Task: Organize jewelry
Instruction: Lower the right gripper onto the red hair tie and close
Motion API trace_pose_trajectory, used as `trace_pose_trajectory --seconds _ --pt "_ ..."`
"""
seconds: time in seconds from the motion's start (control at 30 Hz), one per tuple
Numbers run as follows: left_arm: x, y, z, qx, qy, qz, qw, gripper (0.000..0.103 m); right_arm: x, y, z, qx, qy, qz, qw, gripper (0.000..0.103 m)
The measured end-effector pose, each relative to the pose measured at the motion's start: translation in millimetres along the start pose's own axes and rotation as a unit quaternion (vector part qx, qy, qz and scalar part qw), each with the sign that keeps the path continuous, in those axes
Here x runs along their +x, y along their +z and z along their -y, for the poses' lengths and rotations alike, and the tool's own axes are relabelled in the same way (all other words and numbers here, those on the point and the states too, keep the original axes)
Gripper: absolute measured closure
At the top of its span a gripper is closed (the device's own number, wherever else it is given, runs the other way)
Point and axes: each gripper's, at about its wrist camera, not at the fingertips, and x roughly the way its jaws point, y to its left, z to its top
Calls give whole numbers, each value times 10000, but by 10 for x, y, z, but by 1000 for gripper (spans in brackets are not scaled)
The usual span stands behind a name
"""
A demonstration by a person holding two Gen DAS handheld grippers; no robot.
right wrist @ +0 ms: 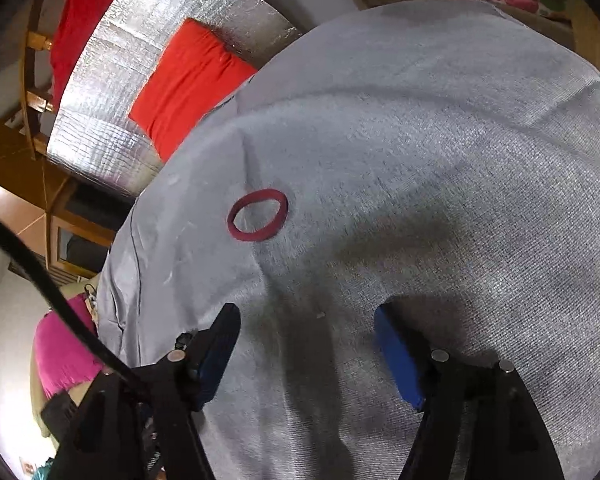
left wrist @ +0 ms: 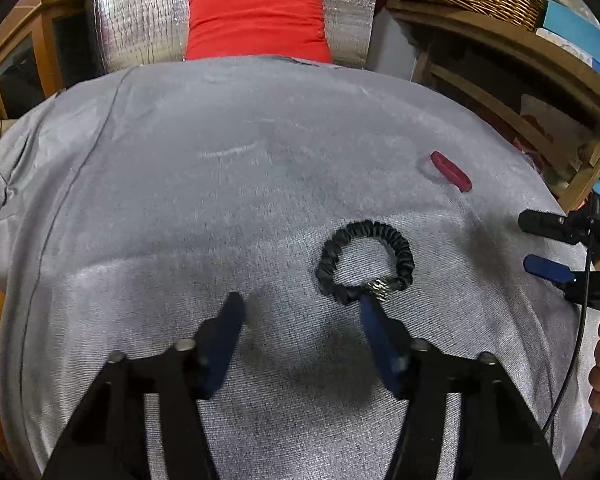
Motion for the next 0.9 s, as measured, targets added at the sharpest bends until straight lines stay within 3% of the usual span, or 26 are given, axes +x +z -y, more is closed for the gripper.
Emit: trace_pose_trajectory --seconds 0.07,0.1,0.3,0.5,0.57,0.73,0.9 --pt "7 -5 -25 -53 -9 -22 10000 46 26 43 -40 -44 61 31 10000 49" --pt "0 -3 -30 -82 -20 -15 10000 46 37 64 -72 -93 79 41 9999 51" --pt "-43 22 -70 -173 -73 116 9998 46 172 237 -207 25 442 195 9988 51" --pt "-26 35 -95 -226 -216 138 9994 46 414 395 -183 360 250 261 9987 51" --pt "-20 40 -93 -213 -278 134 9993 45 494 448 -165 471 186 292 9983 58" --pt "4 65 -102 -232 -342 134 9991 44 570 559 -199 572 -5 487 9972 58" --pt "7 76 -92 -168 -415 179 9988 44 680 600 -362 234 -578 648 9959 69"
